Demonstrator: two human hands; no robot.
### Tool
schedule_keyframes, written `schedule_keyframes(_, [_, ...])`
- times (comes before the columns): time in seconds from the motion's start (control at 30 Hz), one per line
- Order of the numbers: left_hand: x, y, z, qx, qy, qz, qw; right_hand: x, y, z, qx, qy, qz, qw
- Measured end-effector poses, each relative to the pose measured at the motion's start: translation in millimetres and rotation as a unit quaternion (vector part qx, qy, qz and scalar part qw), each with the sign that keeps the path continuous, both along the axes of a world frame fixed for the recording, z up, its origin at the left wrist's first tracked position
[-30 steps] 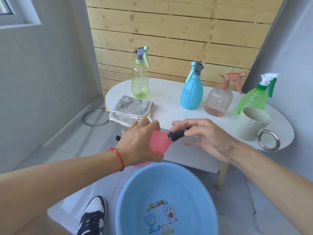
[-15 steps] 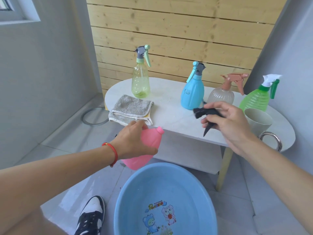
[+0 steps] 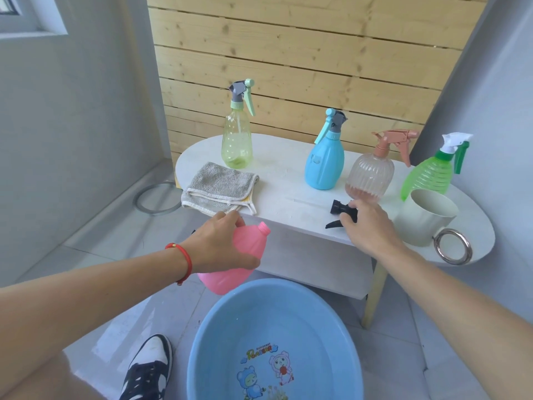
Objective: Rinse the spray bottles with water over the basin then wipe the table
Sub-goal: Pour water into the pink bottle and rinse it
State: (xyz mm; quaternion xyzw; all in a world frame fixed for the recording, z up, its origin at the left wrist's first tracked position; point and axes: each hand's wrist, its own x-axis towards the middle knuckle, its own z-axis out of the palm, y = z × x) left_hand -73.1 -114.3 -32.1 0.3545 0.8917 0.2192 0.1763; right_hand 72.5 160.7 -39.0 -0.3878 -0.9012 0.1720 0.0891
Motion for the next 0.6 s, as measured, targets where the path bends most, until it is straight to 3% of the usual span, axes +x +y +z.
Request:
schedule_keyframes(0.1, [0.1, -0.4, -3.1, -0.002, -0.001, -0.007, 1.000, 4.6, -0.4, 2.2, 0.053, -0.016, 0.008, 0.998])
schedule_keyframes(0.23, [3.0, 0.8, -9.8, 0.006, -0.023, -0.025, 0.999, 22.4, 1.6, 22.6, 0.123, 0.110, 0.013, 0.986])
schedule_keyframes(0.37, [8.9, 6.7, -14.6, 0.015, -0.040, -0.045, 0.998, 63.8, 10.1, 51.5, 0.206, 0.152, -0.087, 0.963])
schedule_keyframes(0.5, [18.4, 14.2, -19.7, 0.030, -0.073, -0.048, 0.996, 98.4, 26.6, 54.9, 0.139, 0.081, -0.231, 0.960])
schedule_keyframes(0.6, [30.0, 20.9, -19.9, 0.034, -0.077, -0.072, 0.994, 117.3, 40.6, 41.0, 0.022, 0.034, -0.243, 0.969])
